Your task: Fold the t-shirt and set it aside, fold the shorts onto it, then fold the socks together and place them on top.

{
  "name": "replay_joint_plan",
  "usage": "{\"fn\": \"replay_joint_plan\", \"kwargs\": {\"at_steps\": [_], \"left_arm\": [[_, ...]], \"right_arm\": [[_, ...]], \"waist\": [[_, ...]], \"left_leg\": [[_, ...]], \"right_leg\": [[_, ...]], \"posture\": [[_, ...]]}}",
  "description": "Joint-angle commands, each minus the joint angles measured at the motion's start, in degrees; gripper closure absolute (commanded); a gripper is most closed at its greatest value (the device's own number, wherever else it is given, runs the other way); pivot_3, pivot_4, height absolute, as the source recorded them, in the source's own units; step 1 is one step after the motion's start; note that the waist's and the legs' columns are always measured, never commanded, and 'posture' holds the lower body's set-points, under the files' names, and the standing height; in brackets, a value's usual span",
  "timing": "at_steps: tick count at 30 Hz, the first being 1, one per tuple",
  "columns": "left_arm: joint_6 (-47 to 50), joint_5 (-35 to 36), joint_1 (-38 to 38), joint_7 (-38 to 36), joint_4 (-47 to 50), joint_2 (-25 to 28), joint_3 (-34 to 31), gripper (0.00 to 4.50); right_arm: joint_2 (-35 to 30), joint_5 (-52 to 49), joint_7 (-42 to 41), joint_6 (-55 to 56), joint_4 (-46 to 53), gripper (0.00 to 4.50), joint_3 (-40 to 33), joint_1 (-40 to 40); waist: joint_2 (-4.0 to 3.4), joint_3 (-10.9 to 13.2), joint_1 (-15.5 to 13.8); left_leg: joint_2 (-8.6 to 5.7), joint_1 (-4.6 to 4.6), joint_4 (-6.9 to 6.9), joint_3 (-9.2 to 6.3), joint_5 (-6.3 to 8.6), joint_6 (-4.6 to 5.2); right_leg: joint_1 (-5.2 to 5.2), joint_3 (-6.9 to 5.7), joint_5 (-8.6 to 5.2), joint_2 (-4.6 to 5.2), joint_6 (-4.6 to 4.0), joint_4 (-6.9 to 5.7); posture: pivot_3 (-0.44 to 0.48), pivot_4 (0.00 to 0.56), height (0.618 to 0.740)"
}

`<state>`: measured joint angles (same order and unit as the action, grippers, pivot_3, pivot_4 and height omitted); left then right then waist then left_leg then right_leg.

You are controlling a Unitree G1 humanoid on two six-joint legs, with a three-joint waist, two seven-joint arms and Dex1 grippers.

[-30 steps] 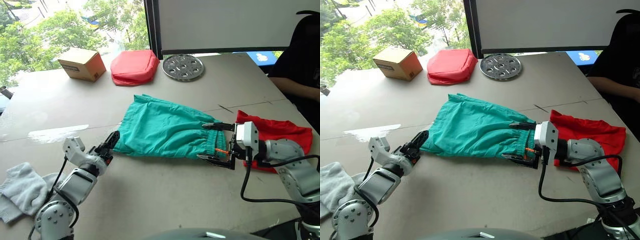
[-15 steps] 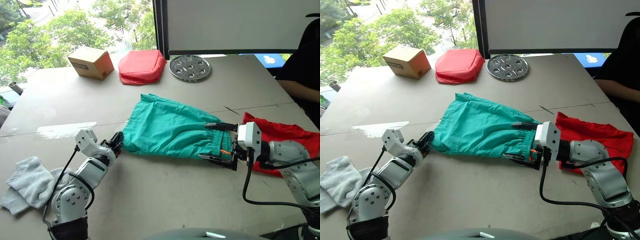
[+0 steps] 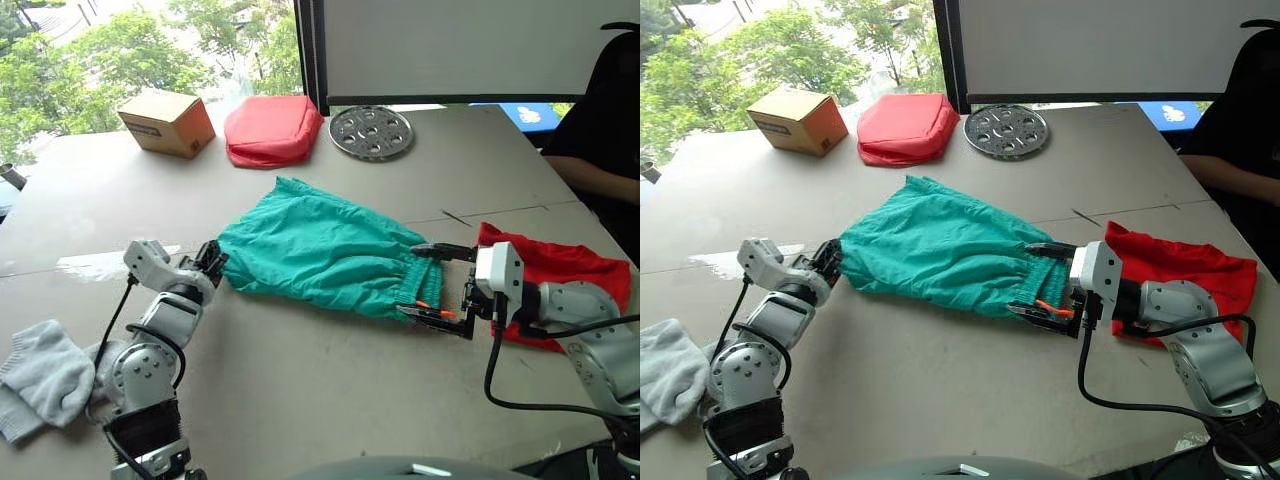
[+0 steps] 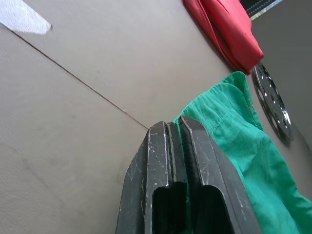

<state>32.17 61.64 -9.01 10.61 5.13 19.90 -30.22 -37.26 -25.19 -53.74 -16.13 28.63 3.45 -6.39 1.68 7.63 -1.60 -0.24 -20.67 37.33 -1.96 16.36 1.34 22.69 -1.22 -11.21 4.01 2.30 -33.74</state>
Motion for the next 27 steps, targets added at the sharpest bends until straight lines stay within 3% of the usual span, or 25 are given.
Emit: {"fn": "replay_joint_plan", "kwargs": {"at_steps": [1,3,8,13,22,24,27], "left_arm": [[-2.4,-2.2,-1.1,-2.5,-1.9,3.1,-4.2,4.46],[-3.0,-1.9,-1.9,-3.8,-2.3,4.2,-5.9,4.46],[-0.5,-2.3,-3.9,-16.3,2.0,10.6,-2.1,4.46],[7.2,-0.9,-8.4,-31.3,11.7,16.4,10.2,4.46],[11.6,-7.0,-16.1,-47.4,15.8,15.8,30.7,4.46],[11.2,-8.0,-15.5,-49.9,14.8,15.7,31.7,4.46],[11.6,-6.1,-14.9,-46.3,9.9,13.5,25.8,4.46]], "right_arm": [[-0.4,-0.4,0.0,0.9,0.6,0.0,-1.5,-1.0],[-0.5,-0.3,-0.1,1.0,0.3,0.0,-1.6,-1.0],[-0.6,-0.5,0.0,1.0,0.2,0.0,-1.9,-0.7],[-0.9,-1.0,0.7,0.5,1.1,0.0,-3.2,0.6],[-2.5,-1.8,4.0,-1.8,6.5,0.0,-8.5,7.5],[-2.9,-1.7,4.7,-2.3,8.2,0.0,-9.3,9.4],[-3.0,-2.2,6.4,-3.3,11.2,0.0,-10.4,11.9]], "waist": [[0.06,0.0,0.4],[0.12,0.1,0.5],[0.27,0.4,0.5],[0.23,0.5,0.4],[0.16,0.6,0.9],[0.16,0.6,0.9],[0.14,0.6,0.8]], "left_leg": [[0.0,0.0,-0.02,0.0,0.0,0.0],[0.0,0.0,-0.03,-0.02,0.0,-0.01],[0.02,-0.02,-0.01,-0.07,0.0,-0.03],[0.03,-0.08,0.03,-0.11,-0.01,-0.05],[0.0,0.02,-0.1,0.01,-0.02,-0.03],[0.03,0.04,-0.11,0.02,-0.01,-0.02],[0.08,0.03,-0.08,0.02,-0.01,-0.01]], "right_leg": [[0.0,0.0,0.0,0.0,0.0,0.02],[0.0,-0.03,0.0,0.01,0.0,0.03],[0.0,-0.09,0.0,0.05,0.02,-0.03],[-0.01,-0.12,-0.01,0.12,0.03,0.0],[0.0,0.07,-0.05,-0.05,0.09,-0.01],[0.0,0.08,-0.15,-0.08,0.25,-0.02],[0.0,0.1,-0.17,-0.03,0.29,-0.02]], "posture": [[0.0,0.15,0.74],[0.0,0.15,0.74],[0.0,0.15,0.74],[0.0,0.15,0.74],[0.0,0.15,0.74],[0.0,0.15,0.74],[0.0,0.15,0.74]]}}
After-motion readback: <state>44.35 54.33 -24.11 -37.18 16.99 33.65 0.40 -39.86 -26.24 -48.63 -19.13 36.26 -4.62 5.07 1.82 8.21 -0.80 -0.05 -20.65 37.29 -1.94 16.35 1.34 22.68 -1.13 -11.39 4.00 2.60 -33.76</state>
